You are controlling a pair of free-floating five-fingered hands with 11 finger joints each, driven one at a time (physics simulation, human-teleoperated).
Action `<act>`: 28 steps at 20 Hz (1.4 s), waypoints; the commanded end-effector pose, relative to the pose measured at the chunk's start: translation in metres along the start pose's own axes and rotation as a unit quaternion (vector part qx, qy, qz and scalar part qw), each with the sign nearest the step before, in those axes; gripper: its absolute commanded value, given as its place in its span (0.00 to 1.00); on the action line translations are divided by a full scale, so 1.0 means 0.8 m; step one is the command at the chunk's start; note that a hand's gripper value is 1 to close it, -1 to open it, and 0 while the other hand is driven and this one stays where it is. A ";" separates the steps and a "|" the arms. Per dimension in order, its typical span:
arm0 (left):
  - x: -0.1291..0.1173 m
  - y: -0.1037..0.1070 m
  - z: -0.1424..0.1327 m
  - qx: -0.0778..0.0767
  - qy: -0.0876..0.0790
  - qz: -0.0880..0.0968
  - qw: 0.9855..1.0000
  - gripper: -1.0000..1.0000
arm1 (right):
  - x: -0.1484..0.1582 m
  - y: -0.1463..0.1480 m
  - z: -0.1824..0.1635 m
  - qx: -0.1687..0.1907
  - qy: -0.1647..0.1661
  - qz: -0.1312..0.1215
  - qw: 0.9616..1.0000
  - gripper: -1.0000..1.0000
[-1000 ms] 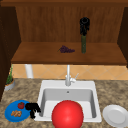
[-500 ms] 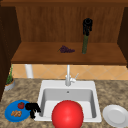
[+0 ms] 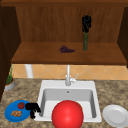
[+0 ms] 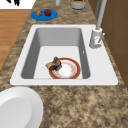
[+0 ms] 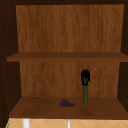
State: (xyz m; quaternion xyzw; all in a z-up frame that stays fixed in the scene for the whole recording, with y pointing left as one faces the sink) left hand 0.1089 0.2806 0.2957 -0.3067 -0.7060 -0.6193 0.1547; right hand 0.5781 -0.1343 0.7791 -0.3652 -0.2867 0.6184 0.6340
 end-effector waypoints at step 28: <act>0.000 0.000 0.000 0.000 0.000 0.000 1.000 0.50 | -0.006 0.055 0.012 0.000 -0.007 -0.009 1.000 1.00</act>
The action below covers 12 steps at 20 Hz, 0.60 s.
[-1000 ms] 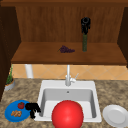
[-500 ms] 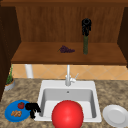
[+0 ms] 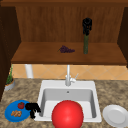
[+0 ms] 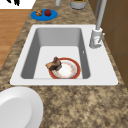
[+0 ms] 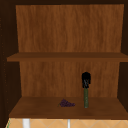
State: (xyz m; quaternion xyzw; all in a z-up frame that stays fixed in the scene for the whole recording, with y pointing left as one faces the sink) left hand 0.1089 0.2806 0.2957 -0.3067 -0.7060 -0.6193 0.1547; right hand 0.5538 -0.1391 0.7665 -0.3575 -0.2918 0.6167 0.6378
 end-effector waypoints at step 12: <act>0.000 0.000 0.000 0.000 0.000 0.000 1.000 0.50 | -0.002 -0.011 0.011 0.019 -0.001 -0.001 1.000 0.00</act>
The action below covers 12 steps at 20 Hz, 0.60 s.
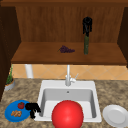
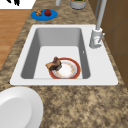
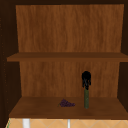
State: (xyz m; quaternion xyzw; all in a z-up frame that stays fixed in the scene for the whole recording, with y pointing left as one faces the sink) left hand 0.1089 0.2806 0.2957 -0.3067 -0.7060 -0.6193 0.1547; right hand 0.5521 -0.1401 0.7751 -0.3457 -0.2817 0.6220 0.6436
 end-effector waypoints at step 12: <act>0.000 0.000 0.000 0.000 0.000 0.000 1.000 0.50 | -0.021 -0.037 0.026 0.001 -0.008 0.005 1.000 0.00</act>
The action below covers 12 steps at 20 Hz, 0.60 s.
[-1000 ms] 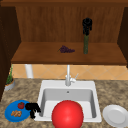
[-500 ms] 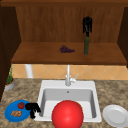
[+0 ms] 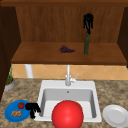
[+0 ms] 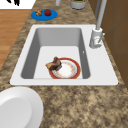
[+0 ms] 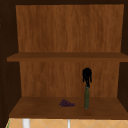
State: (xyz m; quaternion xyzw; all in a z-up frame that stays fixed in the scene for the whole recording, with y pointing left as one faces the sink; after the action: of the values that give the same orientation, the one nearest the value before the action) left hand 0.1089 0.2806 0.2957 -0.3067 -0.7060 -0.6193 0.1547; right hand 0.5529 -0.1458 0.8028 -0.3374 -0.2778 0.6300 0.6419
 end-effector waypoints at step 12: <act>0.000 0.000 0.000 0.000 0.000 0.000 1.000 0.50 | -0.101 0.024 0.033 -0.015 -0.042 -0.032 0.998 0.00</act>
State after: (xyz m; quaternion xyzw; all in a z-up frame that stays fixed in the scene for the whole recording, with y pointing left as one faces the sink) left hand 0.1089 0.2806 0.2957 -0.3067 -0.7060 -0.6193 0.1547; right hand 0.5354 -0.2092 0.8228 -0.3243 -0.3201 0.6214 0.6374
